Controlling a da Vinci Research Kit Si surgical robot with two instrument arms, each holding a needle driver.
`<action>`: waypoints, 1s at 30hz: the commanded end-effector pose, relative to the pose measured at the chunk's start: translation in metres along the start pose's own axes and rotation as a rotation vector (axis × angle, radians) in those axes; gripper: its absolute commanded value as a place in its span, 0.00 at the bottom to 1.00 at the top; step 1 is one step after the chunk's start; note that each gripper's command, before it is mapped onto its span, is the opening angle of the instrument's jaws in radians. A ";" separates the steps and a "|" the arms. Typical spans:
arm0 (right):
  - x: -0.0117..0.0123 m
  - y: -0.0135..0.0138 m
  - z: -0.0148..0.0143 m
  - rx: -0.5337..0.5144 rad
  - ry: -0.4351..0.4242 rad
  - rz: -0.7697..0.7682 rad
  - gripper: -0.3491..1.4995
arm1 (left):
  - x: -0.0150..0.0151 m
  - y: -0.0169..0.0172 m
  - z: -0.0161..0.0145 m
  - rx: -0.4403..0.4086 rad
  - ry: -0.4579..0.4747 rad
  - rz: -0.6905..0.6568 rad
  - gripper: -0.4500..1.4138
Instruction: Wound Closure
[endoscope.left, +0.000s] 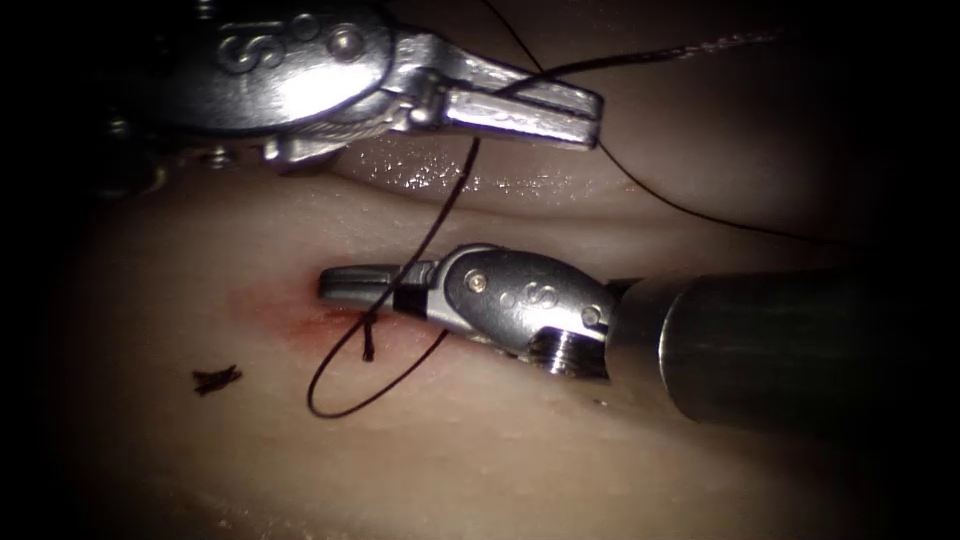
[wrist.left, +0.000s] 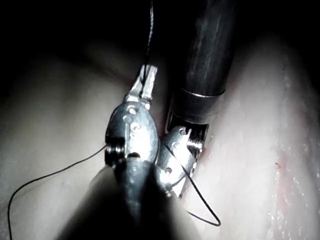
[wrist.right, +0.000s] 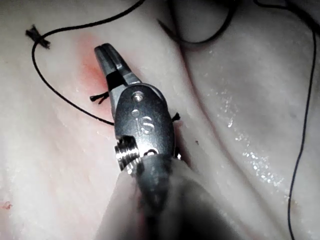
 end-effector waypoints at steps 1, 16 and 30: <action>-0.0002 -0.0006 0.0014 0.003 0.010 0.004 0.00 | -0.0007 -0.0004 0.0007 0.001 0.000 -0.006 0.00; 0.0028 -0.0031 0.0030 0.004 0.133 0.013 0.00 | -0.0055 -0.0041 0.0001 0.074 0.000 -0.013 0.00; 0.0059 -0.0031 0.0024 0.029 0.186 -0.046 0.00 | -0.0121 -0.0039 -0.0001 0.123 0.008 -0.060 0.00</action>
